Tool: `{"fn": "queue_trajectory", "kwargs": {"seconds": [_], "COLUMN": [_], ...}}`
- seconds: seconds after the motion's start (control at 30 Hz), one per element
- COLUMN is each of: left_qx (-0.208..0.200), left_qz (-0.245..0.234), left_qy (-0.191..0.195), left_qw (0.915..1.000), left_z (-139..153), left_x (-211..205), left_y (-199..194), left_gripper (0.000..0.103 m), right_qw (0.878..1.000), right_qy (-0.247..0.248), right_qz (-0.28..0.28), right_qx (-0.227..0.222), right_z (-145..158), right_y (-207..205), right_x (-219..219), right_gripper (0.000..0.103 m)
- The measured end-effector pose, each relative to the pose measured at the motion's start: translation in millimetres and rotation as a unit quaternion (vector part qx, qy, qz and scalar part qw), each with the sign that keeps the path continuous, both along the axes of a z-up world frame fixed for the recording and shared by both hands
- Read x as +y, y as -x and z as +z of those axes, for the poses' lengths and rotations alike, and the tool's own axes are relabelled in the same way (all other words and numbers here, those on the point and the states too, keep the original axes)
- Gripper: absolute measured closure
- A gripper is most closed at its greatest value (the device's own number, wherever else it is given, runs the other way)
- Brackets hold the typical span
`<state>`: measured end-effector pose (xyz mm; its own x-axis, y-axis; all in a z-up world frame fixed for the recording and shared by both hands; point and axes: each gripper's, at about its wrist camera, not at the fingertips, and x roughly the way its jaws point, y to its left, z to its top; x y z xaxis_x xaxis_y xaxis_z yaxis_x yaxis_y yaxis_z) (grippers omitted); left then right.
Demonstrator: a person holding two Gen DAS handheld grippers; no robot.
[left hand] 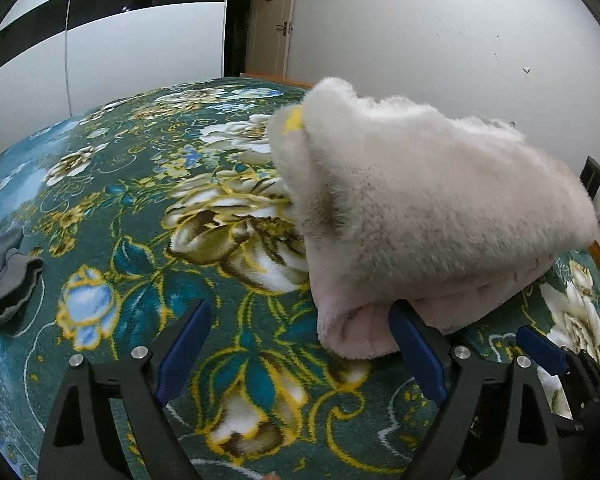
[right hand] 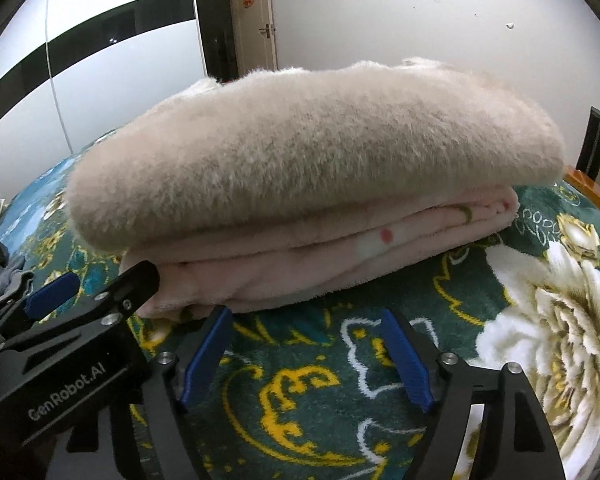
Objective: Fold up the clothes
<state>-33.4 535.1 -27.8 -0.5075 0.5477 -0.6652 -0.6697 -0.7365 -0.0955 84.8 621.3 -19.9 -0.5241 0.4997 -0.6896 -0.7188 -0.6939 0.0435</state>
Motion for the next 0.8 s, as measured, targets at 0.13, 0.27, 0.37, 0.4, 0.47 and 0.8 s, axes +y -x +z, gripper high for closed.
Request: {"fn": "queue_trajectory", "kwargs": {"seconds": [0.13, 0.27, 0.37, 0.4, 0.47, 0.8], "left_qx": [0.011, 0.021, 0.023, 0.021, 0.02, 0.022], "left_qz": [0.005, 0.009, 0.009, 0.008, 0.007, -0.005], "left_qy": [0.003, 0.003, 0.002, 0.002, 0.002, 0.001], "left_qw": [0.9999, 0.9997, 0.9997, 0.9997, 0.9998, 0.9997], "left_z": [-0.3, -0.7, -1.5, -1.8, -2.5, -2.5], "left_x": [1.5, 1.3, 0.6, 0.3, 0.3, 2.1], "left_y": [-3.8, -6.7, -7.9, -8.2, -8.6, -11.4], "left_gripper": [0.012, 0.012, 0.012, 0.012, 0.012, 0.012], "right_qw": [1.0, 1.0, 1.0, 1.0, 1.0, 1.0], "right_qy": [-0.005, -0.003, -0.004, -0.004, -0.007, -0.027], "right_qz": [-0.012, -0.019, -0.019, -0.017, -0.015, -0.007], "right_qx": [-0.002, -0.003, -0.003, -0.004, -0.005, -0.006], "right_z": [-3.0, -7.3, -9.7, -10.9, -12.8, -15.7], "right_y": [-3.7, -4.9, -6.4, 1.8, 14.3, 11.1], "right_x": [1.2, 3.7, 4.8, 10.7, 18.6, 3.0], "right_gripper": [0.011, 0.002, 0.0, 0.0, 0.0, 0.0]}}
